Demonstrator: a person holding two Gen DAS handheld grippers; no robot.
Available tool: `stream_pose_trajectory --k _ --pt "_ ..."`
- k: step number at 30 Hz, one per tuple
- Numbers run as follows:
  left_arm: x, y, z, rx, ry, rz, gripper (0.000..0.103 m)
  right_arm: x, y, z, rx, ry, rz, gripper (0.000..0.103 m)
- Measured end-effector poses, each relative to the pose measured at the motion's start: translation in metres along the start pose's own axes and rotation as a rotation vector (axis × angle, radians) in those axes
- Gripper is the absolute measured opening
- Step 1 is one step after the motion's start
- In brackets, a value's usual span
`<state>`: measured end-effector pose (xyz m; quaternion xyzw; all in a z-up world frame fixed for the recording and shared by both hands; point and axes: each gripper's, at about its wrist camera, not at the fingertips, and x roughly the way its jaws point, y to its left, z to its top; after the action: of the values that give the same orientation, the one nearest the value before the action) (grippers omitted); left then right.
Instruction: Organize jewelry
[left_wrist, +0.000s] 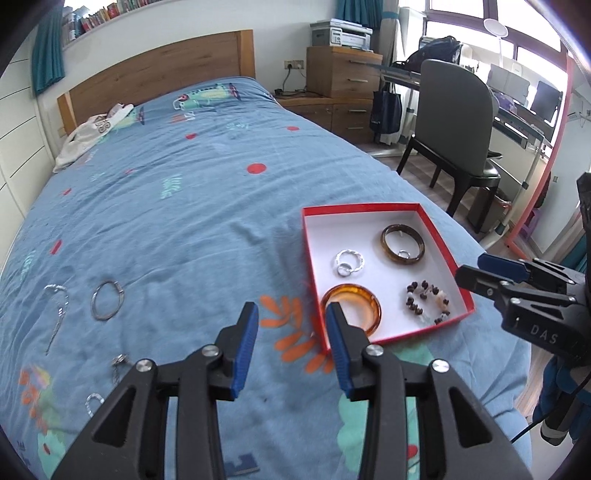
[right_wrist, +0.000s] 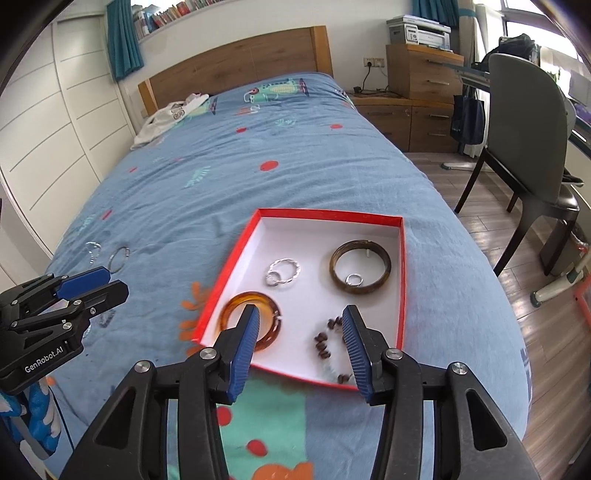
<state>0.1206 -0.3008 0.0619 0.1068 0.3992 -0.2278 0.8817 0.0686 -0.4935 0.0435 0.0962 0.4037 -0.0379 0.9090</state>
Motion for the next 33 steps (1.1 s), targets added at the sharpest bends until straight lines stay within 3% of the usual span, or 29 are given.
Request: stream_pose_trajectory --k 20,33 --pt "-0.084 0.065 -0.066 -0.089 -0.052 0.065 0.043 -0.07 0.052 -0.034 -0.033 -0.05 0.034 0.048" --pt "-0.092 0.182 -0.136 -0.25 0.006 0.155 0.043 -0.056 0.122 -0.036 -0.143 -0.022 0.12 0.048"
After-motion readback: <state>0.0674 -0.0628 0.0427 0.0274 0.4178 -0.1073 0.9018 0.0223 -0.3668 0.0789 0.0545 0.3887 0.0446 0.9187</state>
